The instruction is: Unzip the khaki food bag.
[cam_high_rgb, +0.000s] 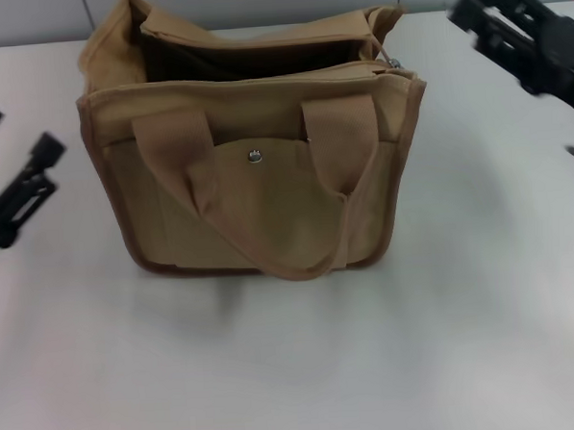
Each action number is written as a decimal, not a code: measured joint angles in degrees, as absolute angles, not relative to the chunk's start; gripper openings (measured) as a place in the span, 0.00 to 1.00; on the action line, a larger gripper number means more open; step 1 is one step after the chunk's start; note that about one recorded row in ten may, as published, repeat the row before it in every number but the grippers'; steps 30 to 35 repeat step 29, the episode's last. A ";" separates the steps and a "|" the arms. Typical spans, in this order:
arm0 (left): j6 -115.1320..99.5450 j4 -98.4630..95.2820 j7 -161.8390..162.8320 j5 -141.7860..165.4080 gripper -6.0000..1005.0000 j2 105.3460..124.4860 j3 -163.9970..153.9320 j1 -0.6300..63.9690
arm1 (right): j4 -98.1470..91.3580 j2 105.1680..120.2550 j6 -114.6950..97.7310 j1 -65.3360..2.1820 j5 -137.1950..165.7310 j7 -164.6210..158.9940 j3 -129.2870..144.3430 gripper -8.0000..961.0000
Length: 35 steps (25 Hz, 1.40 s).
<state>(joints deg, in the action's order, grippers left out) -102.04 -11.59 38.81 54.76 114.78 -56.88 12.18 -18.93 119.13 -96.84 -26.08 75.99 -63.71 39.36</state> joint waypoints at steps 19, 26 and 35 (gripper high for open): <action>-110.47 -19.15 55.92 79.11 0.84 105.17 -67.82 18.30 | -25.66 119.32 -111.57 -25.40 100.67 -61.47 48.57 0.78; -110.74 -19.29 57.18 79.30 0.84 105.17 -68.25 18.64 | -24.58 119.43 -109.61 -26.38 100.75 -62.22 48.68 0.80; -110.74 -19.30 57.19 79.33 0.84 105.26 -68.21 18.69 | -24.41 119.44 -109.26 -26.66 100.78 -62.14 48.69 0.80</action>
